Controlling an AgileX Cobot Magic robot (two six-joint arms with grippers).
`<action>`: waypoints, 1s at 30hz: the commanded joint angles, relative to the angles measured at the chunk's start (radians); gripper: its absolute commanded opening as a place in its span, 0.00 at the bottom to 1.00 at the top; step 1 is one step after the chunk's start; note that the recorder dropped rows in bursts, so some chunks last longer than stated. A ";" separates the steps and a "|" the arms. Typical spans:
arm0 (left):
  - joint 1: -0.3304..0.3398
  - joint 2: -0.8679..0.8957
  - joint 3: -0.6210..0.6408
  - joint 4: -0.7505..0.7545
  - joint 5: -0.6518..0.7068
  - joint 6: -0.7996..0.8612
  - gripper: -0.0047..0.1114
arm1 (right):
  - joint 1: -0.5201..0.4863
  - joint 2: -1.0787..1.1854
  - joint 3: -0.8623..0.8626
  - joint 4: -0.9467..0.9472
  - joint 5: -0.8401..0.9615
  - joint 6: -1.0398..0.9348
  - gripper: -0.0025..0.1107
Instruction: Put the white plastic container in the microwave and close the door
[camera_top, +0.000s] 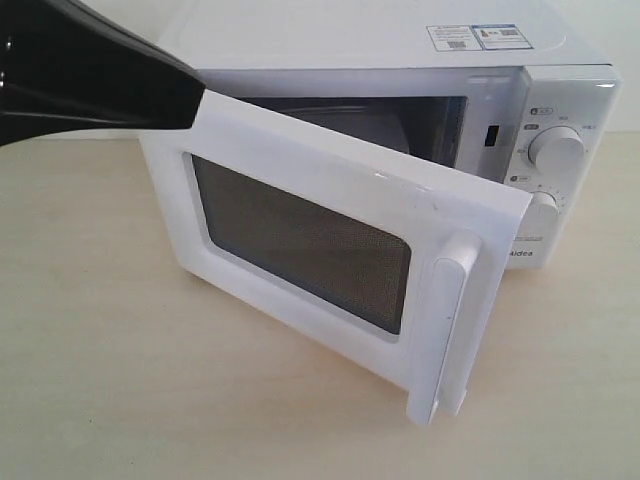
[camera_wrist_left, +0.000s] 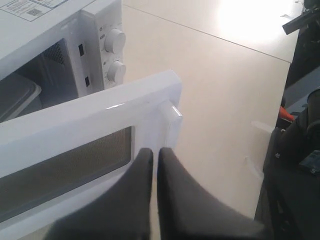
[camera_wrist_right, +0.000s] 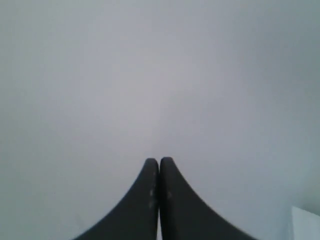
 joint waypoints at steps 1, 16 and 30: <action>-0.002 -0.007 -0.007 0.000 0.008 -0.014 0.08 | -0.002 -0.003 -0.075 -0.311 0.145 -0.124 0.02; -0.002 -0.007 -0.007 -0.028 -0.017 -0.014 0.08 | 0.053 0.251 -0.702 -0.856 1.125 -0.478 0.02; -0.002 -0.007 -0.004 -0.028 0.015 -0.079 0.08 | 0.149 0.384 -0.712 -0.087 1.431 -1.037 0.02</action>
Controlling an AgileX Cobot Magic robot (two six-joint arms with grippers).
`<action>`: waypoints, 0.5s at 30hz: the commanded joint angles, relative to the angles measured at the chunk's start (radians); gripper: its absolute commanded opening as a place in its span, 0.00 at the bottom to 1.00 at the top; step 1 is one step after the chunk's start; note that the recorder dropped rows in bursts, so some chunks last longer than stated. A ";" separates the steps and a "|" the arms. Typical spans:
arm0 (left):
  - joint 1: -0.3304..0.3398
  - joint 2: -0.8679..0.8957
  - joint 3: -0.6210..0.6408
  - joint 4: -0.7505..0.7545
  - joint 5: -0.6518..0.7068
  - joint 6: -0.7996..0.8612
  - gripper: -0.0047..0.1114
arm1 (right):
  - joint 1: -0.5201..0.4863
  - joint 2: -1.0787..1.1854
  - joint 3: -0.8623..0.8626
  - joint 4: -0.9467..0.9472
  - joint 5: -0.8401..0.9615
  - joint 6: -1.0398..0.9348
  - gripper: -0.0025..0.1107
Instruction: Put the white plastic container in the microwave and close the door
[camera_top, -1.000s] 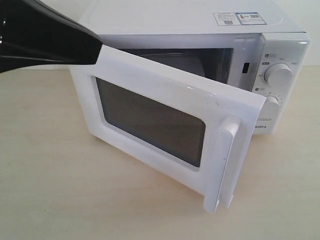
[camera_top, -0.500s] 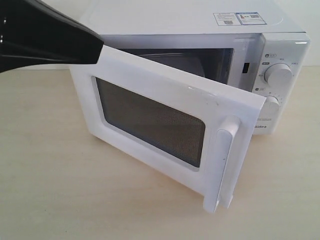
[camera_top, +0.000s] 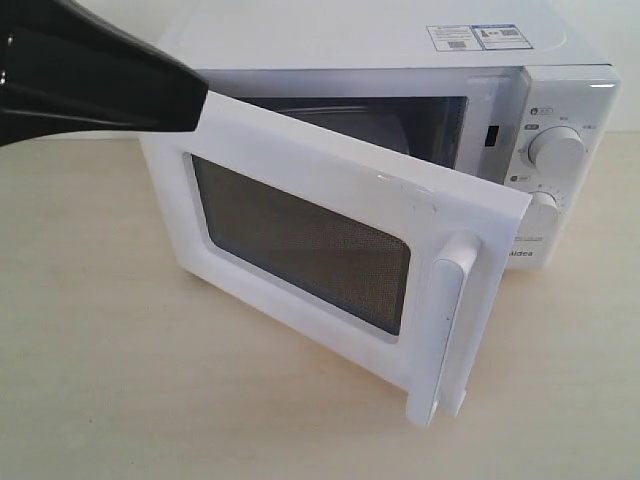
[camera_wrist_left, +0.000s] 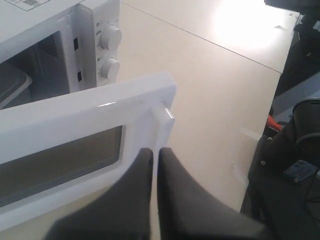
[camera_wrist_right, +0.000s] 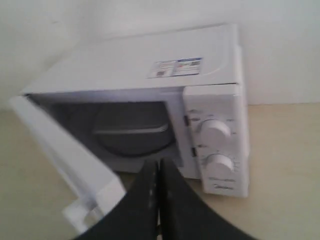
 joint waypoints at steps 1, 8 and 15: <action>-0.002 -0.007 -0.004 -0.010 -0.001 -0.013 0.08 | 0.013 0.065 -0.007 0.451 0.113 -0.391 0.02; -0.002 -0.004 -0.004 -0.021 -0.008 -0.013 0.08 | 0.013 0.322 -0.007 0.811 0.233 -0.643 0.02; -0.002 0.008 0.022 -0.019 -0.022 -0.013 0.08 | 0.013 0.461 -0.005 0.804 0.189 -0.665 0.02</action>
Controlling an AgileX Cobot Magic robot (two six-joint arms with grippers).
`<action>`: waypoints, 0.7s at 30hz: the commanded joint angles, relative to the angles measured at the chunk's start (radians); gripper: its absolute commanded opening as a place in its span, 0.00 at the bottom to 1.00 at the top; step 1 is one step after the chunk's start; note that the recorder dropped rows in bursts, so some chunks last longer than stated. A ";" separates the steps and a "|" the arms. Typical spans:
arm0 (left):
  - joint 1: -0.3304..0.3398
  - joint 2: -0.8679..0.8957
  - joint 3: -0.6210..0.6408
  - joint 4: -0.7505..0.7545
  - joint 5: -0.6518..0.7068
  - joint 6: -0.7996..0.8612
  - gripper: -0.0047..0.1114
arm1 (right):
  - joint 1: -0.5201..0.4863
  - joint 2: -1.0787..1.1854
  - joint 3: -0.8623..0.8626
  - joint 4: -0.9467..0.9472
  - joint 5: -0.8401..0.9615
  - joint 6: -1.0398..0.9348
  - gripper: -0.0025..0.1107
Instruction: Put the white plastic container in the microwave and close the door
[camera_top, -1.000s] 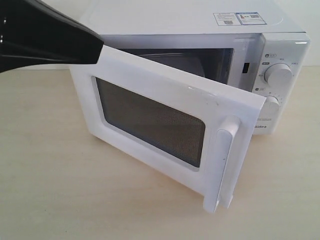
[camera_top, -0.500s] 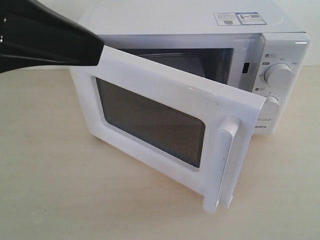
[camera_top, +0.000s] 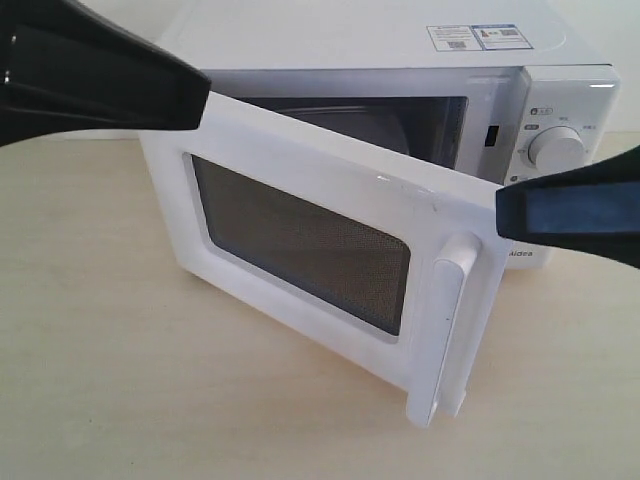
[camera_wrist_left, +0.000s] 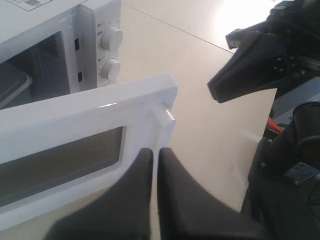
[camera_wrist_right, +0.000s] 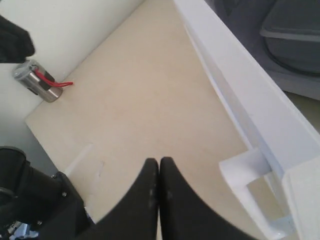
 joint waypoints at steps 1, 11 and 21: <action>-0.002 0.013 0.022 -0.014 -0.013 -0.009 0.08 | 0.002 0.044 -0.004 0.008 -0.032 -0.018 0.02; -0.002 0.037 0.024 -0.031 -0.064 -0.009 0.08 | 0.002 0.063 -0.004 -0.053 -0.039 0.035 0.02; -0.002 0.048 0.024 -0.036 -0.069 -0.009 0.08 | 0.002 0.131 -0.004 -0.161 -0.056 0.150 0.02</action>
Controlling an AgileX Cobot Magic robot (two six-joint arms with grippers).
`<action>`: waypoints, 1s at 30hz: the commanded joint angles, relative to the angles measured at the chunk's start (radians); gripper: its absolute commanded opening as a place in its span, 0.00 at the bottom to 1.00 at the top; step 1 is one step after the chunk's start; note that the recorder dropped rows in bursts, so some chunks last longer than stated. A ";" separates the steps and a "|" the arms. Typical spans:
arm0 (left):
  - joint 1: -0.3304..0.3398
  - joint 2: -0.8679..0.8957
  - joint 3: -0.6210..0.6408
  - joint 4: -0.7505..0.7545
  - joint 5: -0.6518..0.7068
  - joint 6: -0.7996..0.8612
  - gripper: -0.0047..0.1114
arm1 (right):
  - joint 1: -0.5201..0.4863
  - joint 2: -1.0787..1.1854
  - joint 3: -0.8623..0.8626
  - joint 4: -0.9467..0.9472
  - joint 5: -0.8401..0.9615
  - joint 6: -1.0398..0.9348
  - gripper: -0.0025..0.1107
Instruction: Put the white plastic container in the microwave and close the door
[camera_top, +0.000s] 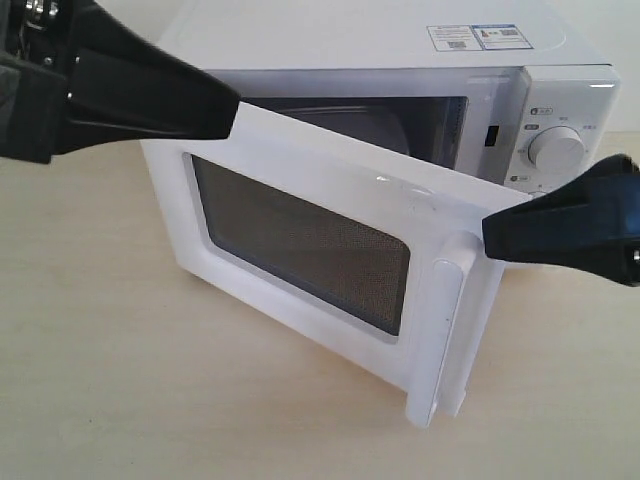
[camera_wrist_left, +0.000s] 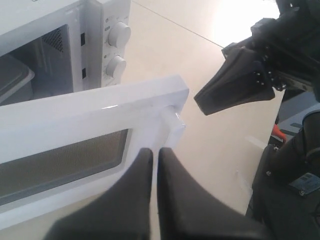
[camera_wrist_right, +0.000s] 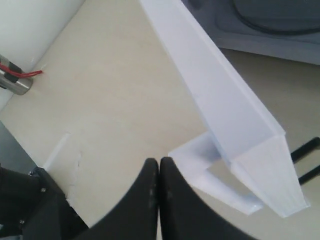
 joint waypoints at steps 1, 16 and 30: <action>-0.002 0.002 0.004 -0.013 -0.010 -0.009 0.08 | 0.002 0.021 -0.004 -0.089 -0.035 0.079 0.02; -0.002 0.002 0.004 -0.020 0.007 -0.009 0.08 | 0.002 0.037 -0.004 -0.240 -0.421 0.254 0.02; -0.002 0.002 0.004 -0.012 0.058 0.008 0.08 | 0.048 -0.009 -0.033 -0.290 -0.466 0.288 0.02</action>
